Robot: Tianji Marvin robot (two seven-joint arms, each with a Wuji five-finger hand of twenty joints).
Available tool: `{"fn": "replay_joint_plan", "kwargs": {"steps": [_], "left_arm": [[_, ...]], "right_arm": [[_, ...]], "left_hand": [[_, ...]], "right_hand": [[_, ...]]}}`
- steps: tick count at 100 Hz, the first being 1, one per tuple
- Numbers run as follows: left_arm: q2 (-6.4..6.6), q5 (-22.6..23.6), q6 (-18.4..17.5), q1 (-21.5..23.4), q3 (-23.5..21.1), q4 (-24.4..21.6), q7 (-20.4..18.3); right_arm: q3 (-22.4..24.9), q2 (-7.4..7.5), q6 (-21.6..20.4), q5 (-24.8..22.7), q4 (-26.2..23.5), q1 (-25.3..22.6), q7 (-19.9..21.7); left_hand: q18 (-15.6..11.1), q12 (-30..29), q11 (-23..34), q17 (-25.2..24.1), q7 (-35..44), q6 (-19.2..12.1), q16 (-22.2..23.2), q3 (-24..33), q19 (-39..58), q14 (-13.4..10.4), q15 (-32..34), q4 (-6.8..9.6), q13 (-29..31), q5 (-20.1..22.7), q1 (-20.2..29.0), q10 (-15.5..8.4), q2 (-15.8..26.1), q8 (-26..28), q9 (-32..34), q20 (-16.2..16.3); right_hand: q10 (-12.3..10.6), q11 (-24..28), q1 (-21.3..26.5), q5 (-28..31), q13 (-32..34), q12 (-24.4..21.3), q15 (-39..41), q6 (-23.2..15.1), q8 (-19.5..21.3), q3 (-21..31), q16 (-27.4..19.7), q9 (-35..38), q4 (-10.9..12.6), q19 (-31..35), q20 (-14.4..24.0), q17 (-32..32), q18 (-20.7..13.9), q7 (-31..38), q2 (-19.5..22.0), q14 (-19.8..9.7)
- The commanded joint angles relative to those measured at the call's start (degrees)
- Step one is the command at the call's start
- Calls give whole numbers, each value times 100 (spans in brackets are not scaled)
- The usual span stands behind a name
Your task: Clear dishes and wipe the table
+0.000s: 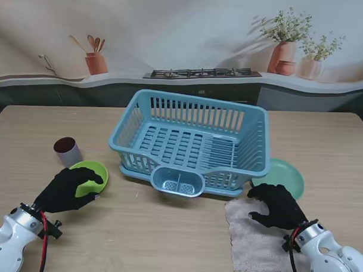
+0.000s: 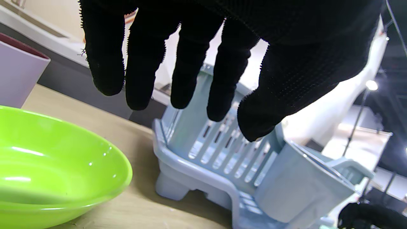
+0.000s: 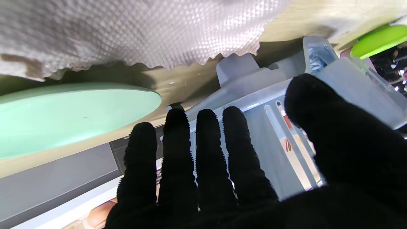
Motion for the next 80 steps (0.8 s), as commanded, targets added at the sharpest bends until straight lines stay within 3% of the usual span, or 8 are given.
{"fn": "replay_joint_plan", "kwargs": {"steps": [1,45,60,80], "left_arm": [[-20,10,-20,33,-3,-32,-41],[-22,54,-44,56,-20,-32,-10],[-13,33,-56,60,-25,-32,-65],[-13,22,-63,76,-31,-40,-72]], "right_arm": [[30,46,-62,-41,66,49,83],[190,120,-2,-488,457,405,43],[194,146,138,-543,589,537,125],[104,171,339,-688,841,747,50]], "left_hand": [[-79,-59,-37,-82,87,-118,-19,-52,-127,-104,-32,-87,-43,-117,156,-205,-46,-27,-70,-99],[-78,-61,-41,-88,97,-129,-16,-135,-126,-103,-39,-97,-42,-115,190,-203,-25,-23,-65,-103],[-89,-65,-50,-103,92,-127,-21,-163,-139,-121,-53,-95,-52,-121,160,-231,10,-27,-75,-110],[-92,-68,-55,-119,88,-139,-26,-163,-167,-130,-69,-82,-54,-122,160,-232,1,-26,-71,-126]], "right_hand": [[71,-170,-188,71,-164,-92,-261,39,-54,-122,-145,2,106,-236,-105,-168,-225,-59,-140,-3],[58,-1415,-349,-191,-1094,-538,-1769,95,-418,-517,-896,-859,137,-1627,-419,-885,-670,-1249,64,-244],[-17,-1799,-413,-195,-1463,-666,-2199,127,-546,-729,-1061,-1257,176,-2343,-375,-1002,-896,-1813,195,-394],[-84,-1983,-459,-189,-1484,-761,-2785,72,-618,-848,-1238,-1458,197,-2991,-47,-1054,-970,-2243,286,-463]]}}
